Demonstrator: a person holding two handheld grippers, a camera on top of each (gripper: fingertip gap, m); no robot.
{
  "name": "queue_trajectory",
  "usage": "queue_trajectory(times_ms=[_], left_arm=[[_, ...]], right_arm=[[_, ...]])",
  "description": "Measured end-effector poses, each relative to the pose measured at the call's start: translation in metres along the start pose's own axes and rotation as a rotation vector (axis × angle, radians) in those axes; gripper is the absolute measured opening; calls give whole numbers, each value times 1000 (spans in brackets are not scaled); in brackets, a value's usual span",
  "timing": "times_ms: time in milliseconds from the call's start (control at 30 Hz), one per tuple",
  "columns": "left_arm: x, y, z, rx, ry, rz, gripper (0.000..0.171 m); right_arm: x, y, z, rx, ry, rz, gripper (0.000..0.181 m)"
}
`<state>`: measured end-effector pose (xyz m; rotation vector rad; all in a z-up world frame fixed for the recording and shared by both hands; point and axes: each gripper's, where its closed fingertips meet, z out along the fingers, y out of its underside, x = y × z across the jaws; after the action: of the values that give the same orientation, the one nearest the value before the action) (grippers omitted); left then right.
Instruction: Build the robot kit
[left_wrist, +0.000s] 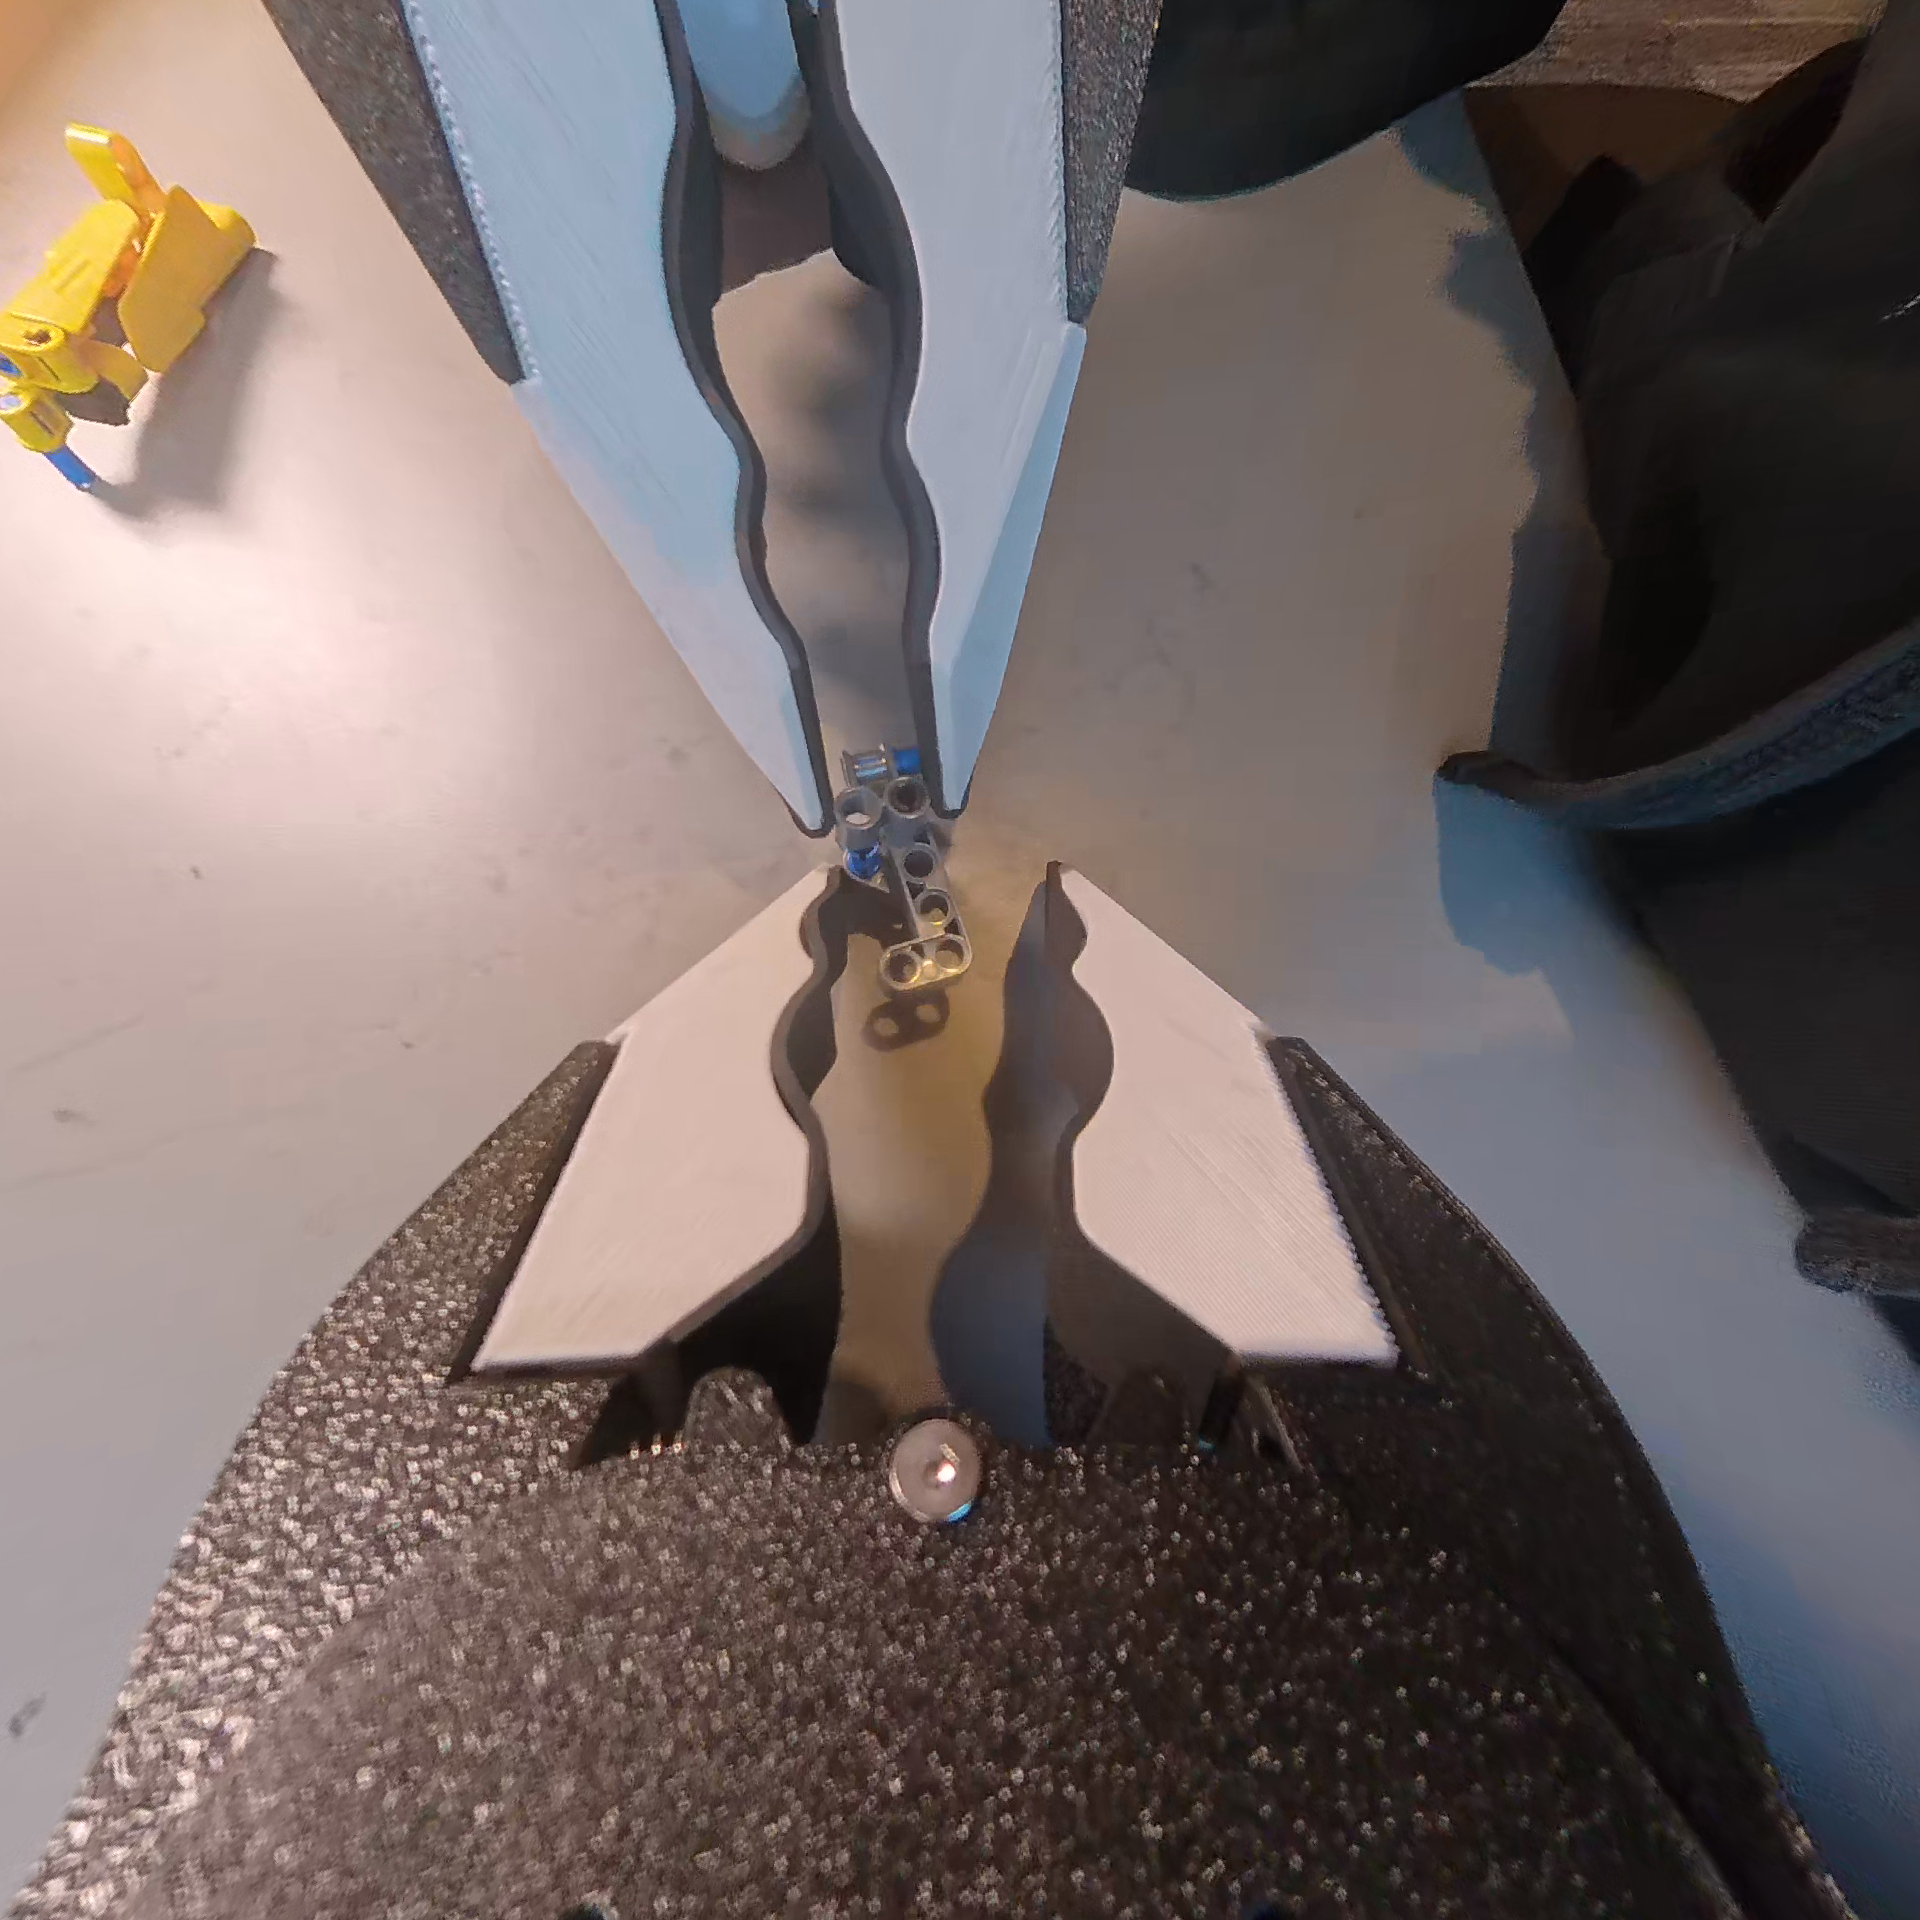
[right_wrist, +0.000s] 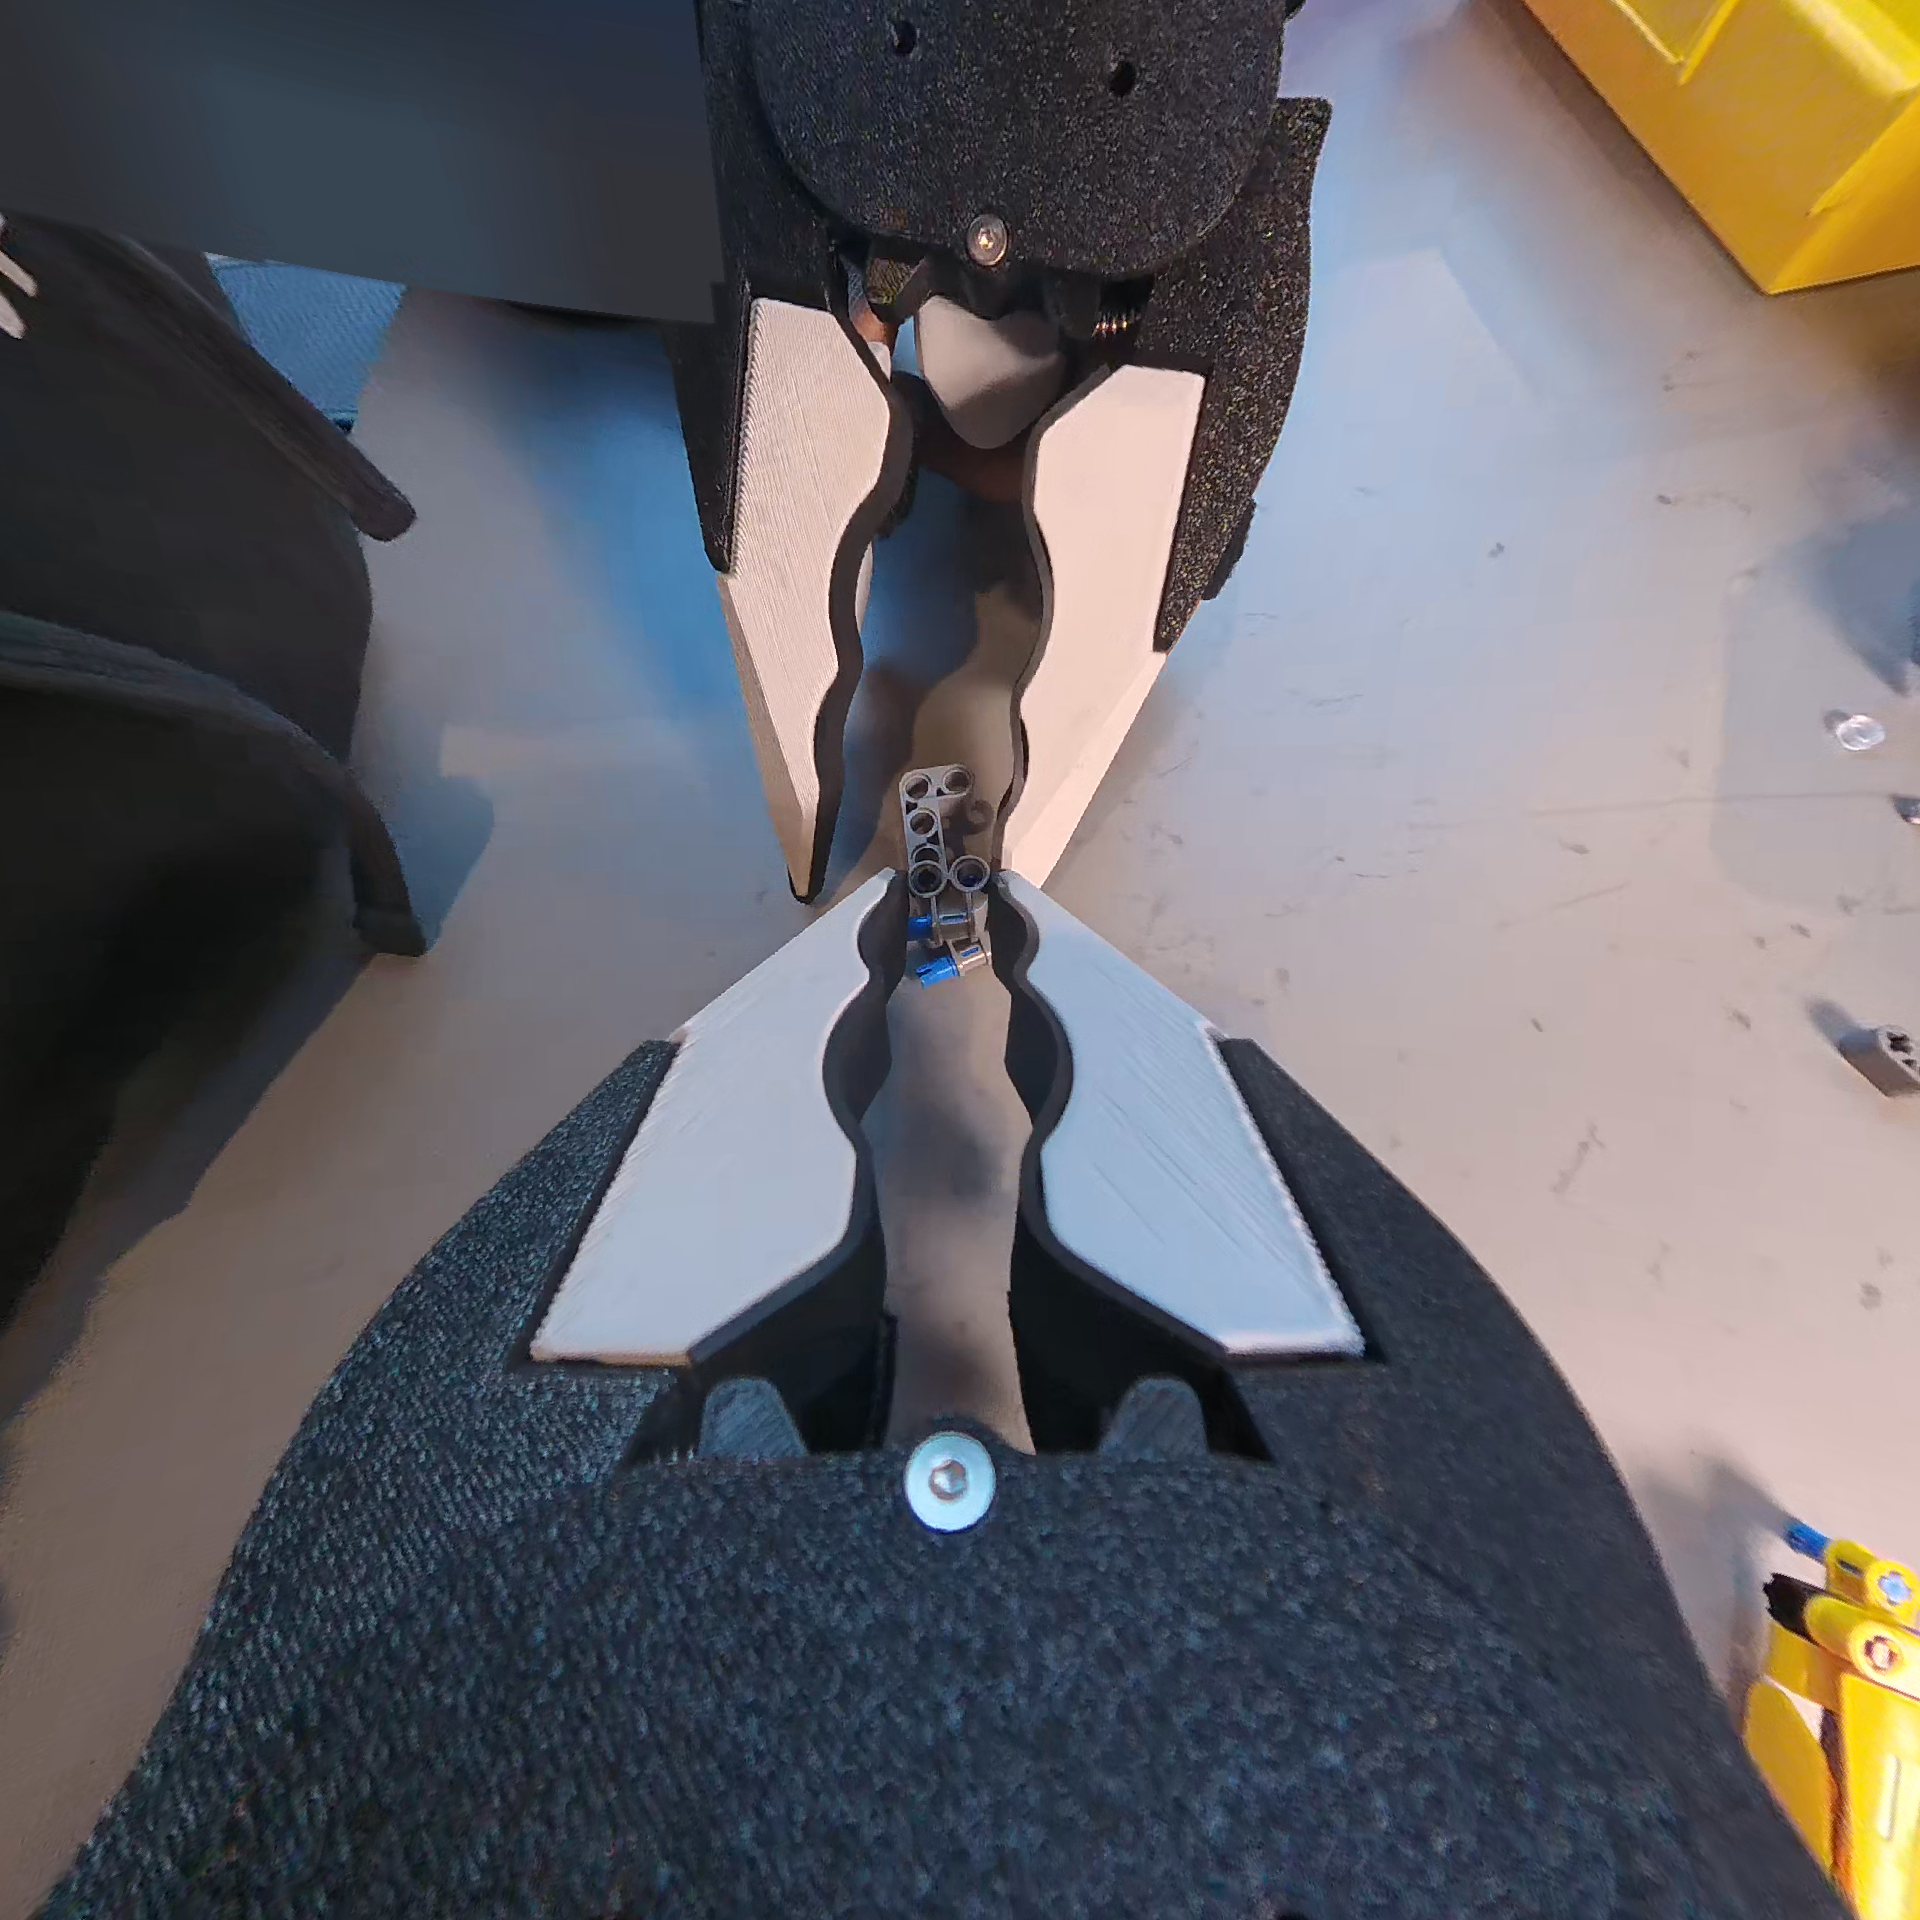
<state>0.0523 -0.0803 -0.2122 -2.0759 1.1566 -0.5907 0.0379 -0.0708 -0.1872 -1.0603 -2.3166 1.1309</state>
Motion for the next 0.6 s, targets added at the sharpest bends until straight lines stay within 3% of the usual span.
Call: queue_trajectory(times_ms=[600], left_arm=[[-3,1,1,-5,-4,29,30]], right_arm=[[1,1,0,-19,-23,19,15]])
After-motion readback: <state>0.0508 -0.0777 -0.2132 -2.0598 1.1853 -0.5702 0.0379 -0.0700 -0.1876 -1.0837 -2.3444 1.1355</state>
